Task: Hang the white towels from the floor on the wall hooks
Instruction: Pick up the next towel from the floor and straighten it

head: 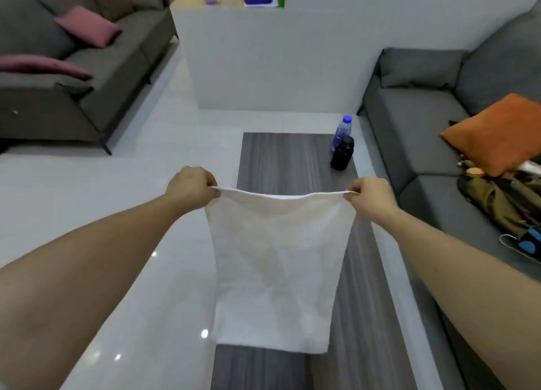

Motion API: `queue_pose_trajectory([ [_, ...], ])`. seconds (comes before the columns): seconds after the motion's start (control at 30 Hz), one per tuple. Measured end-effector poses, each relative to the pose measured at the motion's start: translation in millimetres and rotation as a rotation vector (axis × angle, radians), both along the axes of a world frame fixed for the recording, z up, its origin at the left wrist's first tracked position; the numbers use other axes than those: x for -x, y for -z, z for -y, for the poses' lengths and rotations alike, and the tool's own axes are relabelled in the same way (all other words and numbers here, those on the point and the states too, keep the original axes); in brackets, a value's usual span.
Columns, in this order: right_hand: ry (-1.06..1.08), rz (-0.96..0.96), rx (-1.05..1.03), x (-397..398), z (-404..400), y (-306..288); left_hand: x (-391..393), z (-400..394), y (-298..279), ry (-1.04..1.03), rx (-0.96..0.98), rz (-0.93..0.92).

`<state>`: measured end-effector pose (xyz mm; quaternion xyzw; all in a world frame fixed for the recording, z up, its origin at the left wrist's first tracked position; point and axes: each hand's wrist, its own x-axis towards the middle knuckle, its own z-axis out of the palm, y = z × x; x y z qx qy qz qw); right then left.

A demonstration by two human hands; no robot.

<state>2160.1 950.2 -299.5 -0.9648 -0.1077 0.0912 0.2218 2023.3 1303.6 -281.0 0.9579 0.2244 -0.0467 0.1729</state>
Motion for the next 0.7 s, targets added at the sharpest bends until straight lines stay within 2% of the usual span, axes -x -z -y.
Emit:
queue_pose_trajectory([
  [0.23, -0.011, 0.343, -0.100, -72, -6, -196, -73, -9, -199, 0.029, -0.155, 0.339],
  [0.4, -0.004, 0.497, -0.183, -79, 1, -288, -74, -4, -296, 0.041, -0.253, 0.530],
  [0.53, 0.010, 0.557, -0.232, -64, 13, -306, -58, 2, -315, 0.060, -0.280, 0.619],
  [0.7, -0.011, 0.474, -0.144, -18, 30, -262, -21, 12, -266, 0.071, -0.187, 0.537],
])
